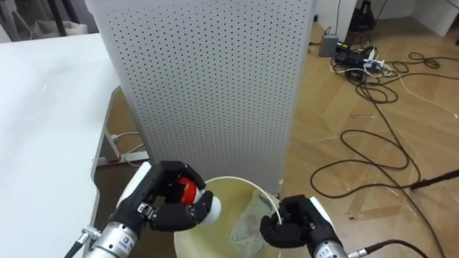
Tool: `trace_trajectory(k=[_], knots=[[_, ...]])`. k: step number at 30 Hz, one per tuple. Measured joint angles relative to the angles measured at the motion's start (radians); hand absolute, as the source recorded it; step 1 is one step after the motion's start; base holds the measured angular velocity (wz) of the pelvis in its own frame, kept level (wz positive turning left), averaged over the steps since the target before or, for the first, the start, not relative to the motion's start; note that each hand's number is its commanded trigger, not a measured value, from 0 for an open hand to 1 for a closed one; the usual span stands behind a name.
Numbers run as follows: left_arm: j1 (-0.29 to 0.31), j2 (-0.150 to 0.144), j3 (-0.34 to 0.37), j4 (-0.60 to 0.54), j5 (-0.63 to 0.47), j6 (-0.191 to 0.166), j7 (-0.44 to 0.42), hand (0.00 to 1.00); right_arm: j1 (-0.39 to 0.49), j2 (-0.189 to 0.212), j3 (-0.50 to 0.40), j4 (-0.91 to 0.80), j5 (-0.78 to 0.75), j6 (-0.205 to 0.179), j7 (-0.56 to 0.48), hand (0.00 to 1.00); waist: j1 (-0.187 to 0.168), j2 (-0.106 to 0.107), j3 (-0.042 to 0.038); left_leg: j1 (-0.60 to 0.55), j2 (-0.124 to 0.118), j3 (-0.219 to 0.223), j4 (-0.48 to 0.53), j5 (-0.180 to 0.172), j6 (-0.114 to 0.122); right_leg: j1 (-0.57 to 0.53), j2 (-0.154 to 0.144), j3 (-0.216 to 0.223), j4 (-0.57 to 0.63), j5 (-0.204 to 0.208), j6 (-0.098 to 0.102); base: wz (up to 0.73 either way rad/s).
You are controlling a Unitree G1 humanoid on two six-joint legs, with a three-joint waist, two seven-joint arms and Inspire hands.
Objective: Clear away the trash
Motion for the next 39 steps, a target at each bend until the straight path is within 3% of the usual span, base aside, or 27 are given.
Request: trace_trajectory(k=[1, 2, 4, 5, 14, 27, 39], knots=[[0.0, 0.0, 0.0, 0.0, 0.0, 0.0, -0.007, 1.0, 0.0, 0.0, 0.001, 0.0, 0.0, 0.0, 0.0, 1.0, 0.0, 0.0, 0.0, 0.0, 0.0, 0.001, 0.0, 0.0, 0.0, 0.0, 0.0, 0.0, 0.0, 0.0, 0.0, 0.0], [0.0, 0.0, 0.0, 0.0, 0.0, 0.0, -0.018, 0.93, 0.0, 0.0, 0.002, 0.0, 0.0, 0.0, 0.0, 1.0, -0.001, 0.0, 0.0, 0.002, 0.0, 0.002, -0.001, 0.0, 0.0, 0.0, -0.001, 0.001, -0.001, 0.0, 0.0, -0.04], [0.0, 0.001, 0.0, 0.0, 0.0, 0.0, -0.03, 0.42, 0.0, 0.0, 0.002, 0.0, -0.001, 0.0, 0.001, 1.0, -0.001, 0.0, 0.0001, 0.003, -0.001, 0.004, -0.004, 0.0, 0.0, 0.0, -0.001, 0.002, -0.002, 0.0, 0.0, -0.04], [0.0, 0.002, 0.0, 0.0, 0.0, 0.0, -0.041, 0.0, 0.0, 0.0, 0.002, 0.0, -0.001, 0.0, 0.001, 1.0, 0.0, 0.0, 0.0001, 0.004, -0.001, 0.004, -0.004, 0.0, 0.0, 0.0, -0.001, 0.002, -0.002, 0.0, 0.0, 0.0], [0.013, 0.024, 0.001, 0.0, -0.001, 0.0, -0.086, 0.0, 0.0, 0.0, 0.028, 0.0, 0.0, 0.0, 0.001, 1.0, 0.001, 0.001, 0.0016, 0.002, -0.001, 0.003, -0.007, 0.0, 0.0, -0.002, -0.001, 0.0, -0.002, 0.0, 0.0, 0.0], [0.014, 0.016, 0.008, -0.039, -0.021, -0.004, -0.09, 0.0, 0.005, 0.019, 0.039, 0.005, -0.014, -0.016, -0.002, 1.0, -0.002, 0.001, 0.0017, -0.006, -0.001, 0.003, -0.006, 0.0, 0.0, -0.009, -0.001, 0.0, -0.002, 0.0, 0.0, 0.0], [0.014, 0.006, 0.007, -0.052, -0.021, -0.005, -0.089, 0.0, 0.005, 0.027, 0.043, 0.004, -0.009, -0.017, -0.008, 1.0, -0.028, 0.002, 0.0019, 0.013, -0.001, 0.01, -0.017, 0.0, 0.0, 0.001, 0.0, 0.006, -0.004, 0.0, 0.0, -0.02]])
